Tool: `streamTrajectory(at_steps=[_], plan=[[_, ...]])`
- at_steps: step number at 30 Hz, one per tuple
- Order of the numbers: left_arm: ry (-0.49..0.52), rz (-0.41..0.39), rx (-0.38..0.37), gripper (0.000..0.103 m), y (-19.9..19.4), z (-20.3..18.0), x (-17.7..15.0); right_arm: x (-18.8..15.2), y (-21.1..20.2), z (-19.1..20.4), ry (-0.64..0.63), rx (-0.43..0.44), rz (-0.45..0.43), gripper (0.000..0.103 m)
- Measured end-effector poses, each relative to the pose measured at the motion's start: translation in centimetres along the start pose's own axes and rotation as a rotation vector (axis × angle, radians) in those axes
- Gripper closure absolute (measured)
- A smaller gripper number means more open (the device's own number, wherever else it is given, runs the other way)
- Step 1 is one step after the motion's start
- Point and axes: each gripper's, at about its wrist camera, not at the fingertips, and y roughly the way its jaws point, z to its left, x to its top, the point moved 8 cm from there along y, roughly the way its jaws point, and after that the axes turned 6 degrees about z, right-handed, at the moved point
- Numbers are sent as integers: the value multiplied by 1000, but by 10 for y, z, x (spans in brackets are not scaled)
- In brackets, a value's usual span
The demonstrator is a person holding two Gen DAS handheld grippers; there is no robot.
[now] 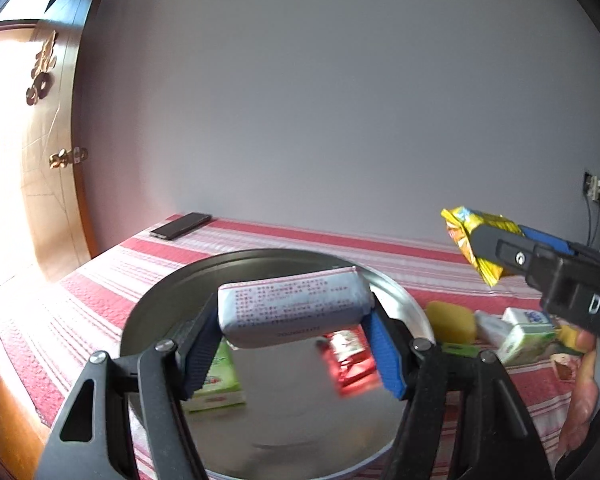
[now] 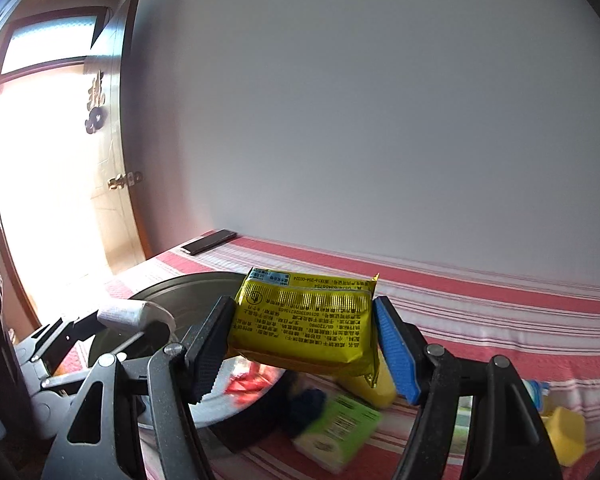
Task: Organize objects
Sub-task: 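Lift and carry the white soap bar and yellow bar over the basin with both tools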
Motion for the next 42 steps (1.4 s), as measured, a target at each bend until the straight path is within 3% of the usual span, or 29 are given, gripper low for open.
streamTrajectory(at_steps=[14,27,42], plan=[[-21,95,41,35,16,28,-10,-5,81,37,-40,41,151,32],[-18,148,44,35,34,38,-16,-19,106,48,-84,52,231,32],[-20,152,61,35,33,43,-15,-31,126,57,-93,62,295,31]])
